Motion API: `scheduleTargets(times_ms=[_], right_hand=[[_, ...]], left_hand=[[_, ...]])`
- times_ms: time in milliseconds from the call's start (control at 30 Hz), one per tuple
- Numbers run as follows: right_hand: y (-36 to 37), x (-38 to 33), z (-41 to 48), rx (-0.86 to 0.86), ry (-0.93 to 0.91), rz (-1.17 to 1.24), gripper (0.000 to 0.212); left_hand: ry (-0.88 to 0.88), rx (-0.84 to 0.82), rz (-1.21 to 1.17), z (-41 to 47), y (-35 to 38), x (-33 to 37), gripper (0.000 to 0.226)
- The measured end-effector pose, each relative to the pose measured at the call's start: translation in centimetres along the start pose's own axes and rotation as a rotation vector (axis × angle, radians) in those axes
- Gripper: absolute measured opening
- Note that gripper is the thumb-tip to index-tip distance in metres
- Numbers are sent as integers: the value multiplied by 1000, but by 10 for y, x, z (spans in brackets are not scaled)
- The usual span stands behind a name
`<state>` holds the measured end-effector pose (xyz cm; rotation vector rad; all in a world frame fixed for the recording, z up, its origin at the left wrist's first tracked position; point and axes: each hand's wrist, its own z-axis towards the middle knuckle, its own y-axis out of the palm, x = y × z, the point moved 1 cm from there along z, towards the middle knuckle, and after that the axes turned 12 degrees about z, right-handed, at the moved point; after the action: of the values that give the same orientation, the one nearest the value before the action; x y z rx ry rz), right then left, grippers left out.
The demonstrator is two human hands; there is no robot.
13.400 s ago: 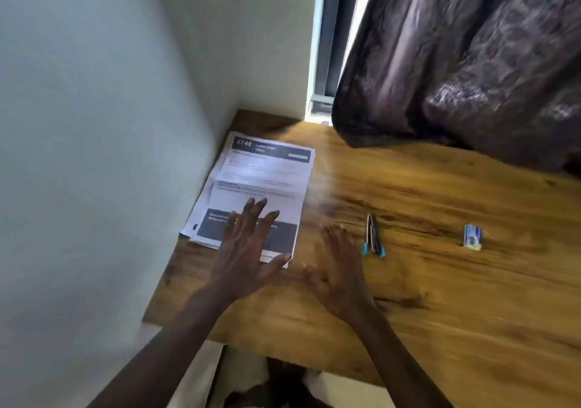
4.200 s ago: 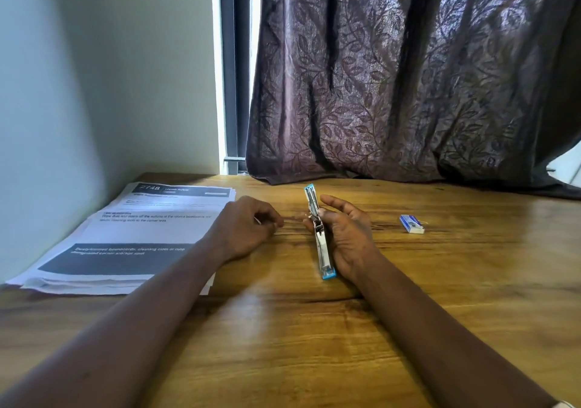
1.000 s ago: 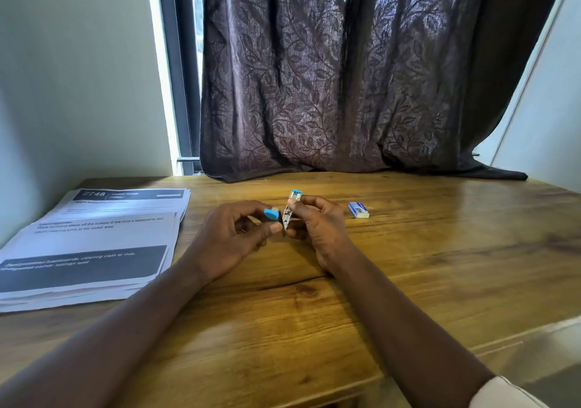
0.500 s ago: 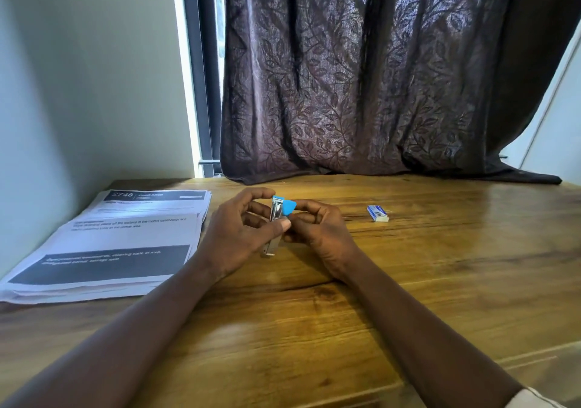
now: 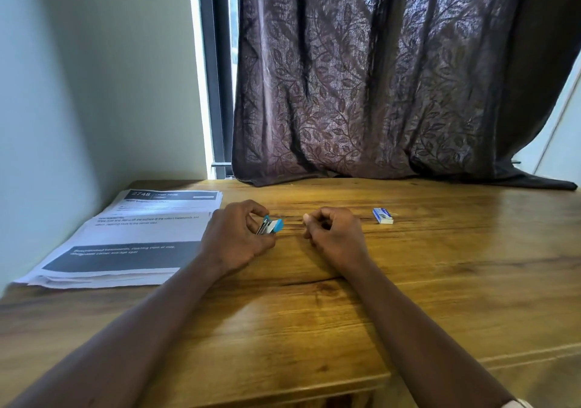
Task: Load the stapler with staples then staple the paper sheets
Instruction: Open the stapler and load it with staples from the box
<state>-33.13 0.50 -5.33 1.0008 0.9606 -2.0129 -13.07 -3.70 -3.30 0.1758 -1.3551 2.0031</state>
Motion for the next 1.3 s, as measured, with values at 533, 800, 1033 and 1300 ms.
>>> scheduleTargets(times_ms=[533,800,1033,1300], right_hand=[[-33,7,14,398,17,-312,13],[-76,43,47,225,323,-753,61],[-65,35,48,324,198,-563,43],[14,-16,49,9,45,525,48]], left_hand=[[65,-99,255,-4,12,7,66],[116,-83,257,-6,11,7,79],[153,10,267,-1,5,10,74],[152,178,-167,14,0,-3,59]])
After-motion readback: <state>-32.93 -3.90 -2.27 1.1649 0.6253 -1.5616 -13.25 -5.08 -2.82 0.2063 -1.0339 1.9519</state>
